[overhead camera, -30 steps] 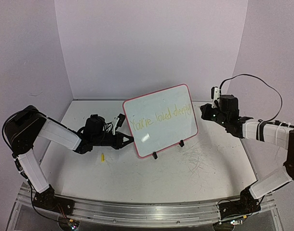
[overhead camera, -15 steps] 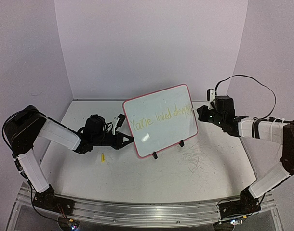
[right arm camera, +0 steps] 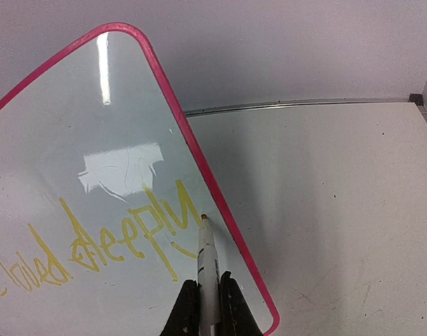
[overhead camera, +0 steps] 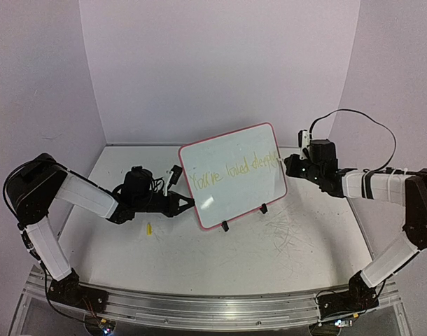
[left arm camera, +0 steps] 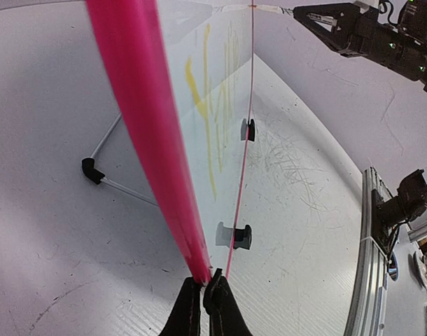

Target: Write a sentence on the whiteboard

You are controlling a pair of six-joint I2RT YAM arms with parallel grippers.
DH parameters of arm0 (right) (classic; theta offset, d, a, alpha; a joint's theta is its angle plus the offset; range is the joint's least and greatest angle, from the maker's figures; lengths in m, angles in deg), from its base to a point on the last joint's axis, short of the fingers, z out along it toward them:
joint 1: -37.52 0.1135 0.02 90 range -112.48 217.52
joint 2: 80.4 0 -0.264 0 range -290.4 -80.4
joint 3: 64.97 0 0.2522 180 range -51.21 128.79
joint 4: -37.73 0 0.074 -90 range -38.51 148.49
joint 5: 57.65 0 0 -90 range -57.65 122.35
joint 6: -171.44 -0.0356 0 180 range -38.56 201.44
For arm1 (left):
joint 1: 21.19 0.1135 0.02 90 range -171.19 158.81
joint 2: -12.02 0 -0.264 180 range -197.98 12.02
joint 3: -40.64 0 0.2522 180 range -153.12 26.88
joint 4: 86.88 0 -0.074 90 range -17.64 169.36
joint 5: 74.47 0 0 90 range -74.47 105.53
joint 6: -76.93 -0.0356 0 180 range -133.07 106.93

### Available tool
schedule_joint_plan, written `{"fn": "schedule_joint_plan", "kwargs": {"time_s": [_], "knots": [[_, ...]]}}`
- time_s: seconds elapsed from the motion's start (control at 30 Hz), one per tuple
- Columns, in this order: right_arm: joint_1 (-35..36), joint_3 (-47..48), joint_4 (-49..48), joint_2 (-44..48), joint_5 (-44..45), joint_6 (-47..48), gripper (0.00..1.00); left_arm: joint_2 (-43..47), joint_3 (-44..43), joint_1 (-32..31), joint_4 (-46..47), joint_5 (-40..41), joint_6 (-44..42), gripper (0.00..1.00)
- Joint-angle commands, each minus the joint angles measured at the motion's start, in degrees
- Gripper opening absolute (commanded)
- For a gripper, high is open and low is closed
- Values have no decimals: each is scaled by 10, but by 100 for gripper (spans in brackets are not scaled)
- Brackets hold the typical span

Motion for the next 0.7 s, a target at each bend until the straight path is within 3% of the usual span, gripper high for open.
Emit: {"fn": "schedule_joint_plan", "kwargs": {"time_s": [0.0,0.27,0.47,0.57,0.67], "knots": [[2,25,-20,-14,8,4,0,-1,-1,3,-67,19,-16,0],[1,26,-13,2,5,-1,0,-1,-2,4,-67,20,-15,0],[1,24,81,188,-2,-28,0,10,1,4,-67,27,-11,0],[1,24,126,260,10,4,0,8,-5,3,-67,18,-13,5],[2,10,142,304,21,30,0,21,-10,2,-67,19,-12,19]]}}
